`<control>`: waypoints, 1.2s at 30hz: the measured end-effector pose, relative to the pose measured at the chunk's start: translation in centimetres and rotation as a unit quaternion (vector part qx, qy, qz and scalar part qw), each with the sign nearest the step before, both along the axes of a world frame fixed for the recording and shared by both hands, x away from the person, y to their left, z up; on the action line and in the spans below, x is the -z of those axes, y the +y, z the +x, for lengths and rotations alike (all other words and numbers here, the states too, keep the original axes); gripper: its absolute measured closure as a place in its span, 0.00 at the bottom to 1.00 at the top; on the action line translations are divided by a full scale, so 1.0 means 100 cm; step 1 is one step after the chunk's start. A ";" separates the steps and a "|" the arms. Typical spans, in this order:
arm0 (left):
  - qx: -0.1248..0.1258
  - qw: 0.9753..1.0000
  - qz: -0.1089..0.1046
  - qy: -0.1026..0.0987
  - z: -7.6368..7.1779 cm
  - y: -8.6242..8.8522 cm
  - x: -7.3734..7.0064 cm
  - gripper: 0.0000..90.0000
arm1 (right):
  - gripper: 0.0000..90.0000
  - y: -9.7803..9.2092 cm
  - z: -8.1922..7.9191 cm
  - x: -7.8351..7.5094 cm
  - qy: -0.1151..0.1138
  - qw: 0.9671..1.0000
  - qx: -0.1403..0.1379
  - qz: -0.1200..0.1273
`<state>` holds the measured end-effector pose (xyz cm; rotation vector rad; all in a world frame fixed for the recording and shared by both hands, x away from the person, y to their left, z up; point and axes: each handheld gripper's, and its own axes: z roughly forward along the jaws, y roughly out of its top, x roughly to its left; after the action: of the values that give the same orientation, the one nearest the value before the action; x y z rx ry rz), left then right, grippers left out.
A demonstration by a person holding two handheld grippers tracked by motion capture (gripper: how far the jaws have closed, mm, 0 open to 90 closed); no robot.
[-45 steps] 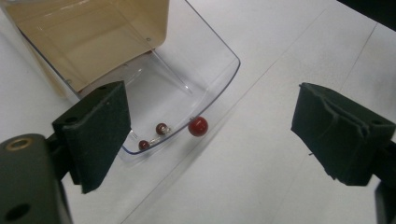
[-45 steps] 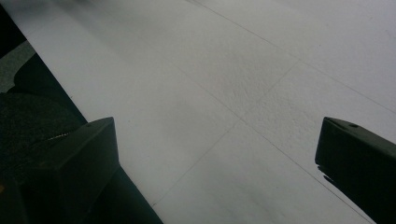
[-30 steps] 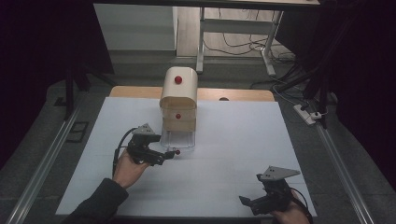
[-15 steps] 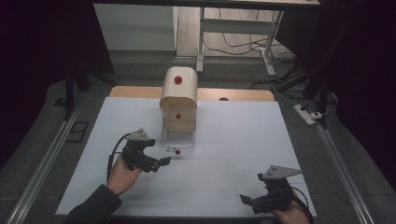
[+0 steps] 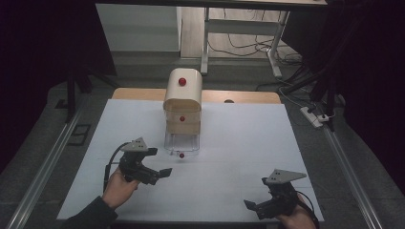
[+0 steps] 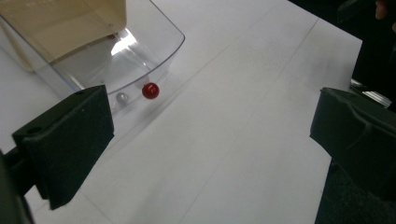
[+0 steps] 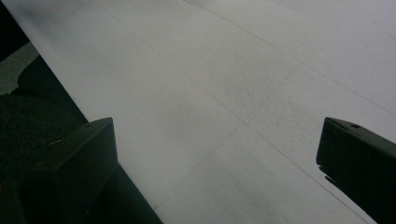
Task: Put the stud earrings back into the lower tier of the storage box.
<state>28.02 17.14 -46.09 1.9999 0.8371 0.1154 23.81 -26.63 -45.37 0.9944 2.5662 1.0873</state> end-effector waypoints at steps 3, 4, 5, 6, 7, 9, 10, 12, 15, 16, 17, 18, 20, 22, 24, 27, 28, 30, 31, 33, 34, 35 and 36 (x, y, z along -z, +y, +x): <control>-0.003 1.000 -0.001 -0.001 -0.005 0.004 -0.001 0.00 | 0.00 0.000 0.000 0.000 0.000 1.000 0.000 0.001; -0.007 1.000 -0.001 -0.003 -0.006 0.007 -0.001 0.00 | 0.00 0.000 0.000 0.000 0.000 1.000 0.001 0.002; -0.010 1.000 -0.003 -0.003 -0.008 0.009 -0.001 0.00 | 0.00 0.000 0.000 0.000 -0.001 1.000 0.000 0.001; -0.013 1.000 -0.005 -0.002 -0.008 0.011 -0.001 0.00 | 0.00 -0.001 0.000 0.000 -0.002 1.000 0.000 0.001; -0.013 1.000 -0.005 -0.002 -0.008 0.011 -0.001 0.00 | 0.00 -0.001 -0.001 0.000 -0.004 1.000 0.000 0.001; -0.022 1.000 -0.014 0.005 -0.011 0.018 -0.001 0.00 | 0.00 -0.001 -0.001 0.000 -0.004 1.000 -0.001 0.000; -0.026 1.000 -0.016 0.005 -0.014 0.021 -0.001 0.00 | 0.00 -0.001 -0.001 0.000 -0.004 1.000 -0.001 -0.001; -0.030 0.999 -0.017 0.004 -0.017 0.025 -0.001 0.00 | 0.00 -0.001 -0.001 0.000 -0.004 1.000 0.000 -0.001; -0.036 0.999 -0.016 0.001 -0.022 0.031 -0.002 0.00 | 0.00 0.000 -0.001 0.000 -0.006 1.000 0.001 -0.002; -0.040 0.999 -0.014 0.000 -0.024 0.034 -0.002 0.00 | 0.00 0.000 -0.001 0.000 -0.007 1.000 0.002 -0.003; -0.040 0.999 -0.014 0.000 -0.024 0.034 -0.002 0.00 | 0.00 0.000 -0.001 0.000 -0.007 1.000 0.002 -0.004; -0.045 0.999 -0.014 0.000 -0.027 0.038 -0.003 0.00 | 0.00 0.000 -0.001 0.000 -0.007 1.000 0.001 -0.004; -0.051 0.999 -0.019 -0.001 -0.031 0.043 -0.003 0.00 | 0.00 0.000 -0.002 0.000 -0.008 1.000 0.000 -0.004; -0.053 0.998 -0.024 0.000 -0.035 0.048 -0.003 0.00 | 0.00 0.000 -0.002 0.000 -0.008 1.000 0.000 -0.006; -0.055 0.998 -0.028 0.000 -0.039 0.053 -0.004 0.00 | 0.00 0.000 -0.002 0.000 -0.009 1.000 0.001 -0.005; -0.061 0.998 -0.034 0.001 -0.044 0.060 -0.004 0.00 | 0.00 0.000 -0.002 0.000 -0.008 1.000 0.002 -0.004; -0.065 0.997 -0.035 0.000 -0.046 0.063 -0.004 0.00 | 0.00 0.000 -0.002 0.000 -0.007 1.000 0.002 -0.004; -0.067 0.997 -0.035 0.001 -0.048 0.066 -0.004 0.00 | 0.00 0.000 -0.003 0.000 -0.008 1.000 0.002 -0.004; -0.069 0.997 -0.034 0.001 -0.050 0.067 -0.003 0.00 | 0.00 0.000 -0.003 0.000 -0.009 1.000 0.002 -0.005; -0.070 0.997 -0.032 0.003 -0.053 0.069 -0.003 0.00 | 0.00 0.000 -0.003 0.000 -0.009 1.000 0.002 -0.006; -0.070 0.997 -0.030 0.002 -0.054 0.070 -0.002 0.00 | 0.00 0.000 -0.003 0.000 -0.009 1.000 0.003 -0.006; -0.071 0.997 -0.028 0.002 -0.055 0.070 -0.002 0.00 | 0.00 -0.001 -0.003 0.000 -0.009 1.000 0.003 -0.006; -0.072 0.997 -0.027 0.003 -0.056 0.071 -0.002 0.00 | 0.00 -0.001 -0.003 0.000 -0.009 1.000 0.004 -0.006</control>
<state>22.42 24.22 -45.91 1.8907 0.9782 0.1673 23.48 -26.72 -45.33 0.9862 2.5497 1.0737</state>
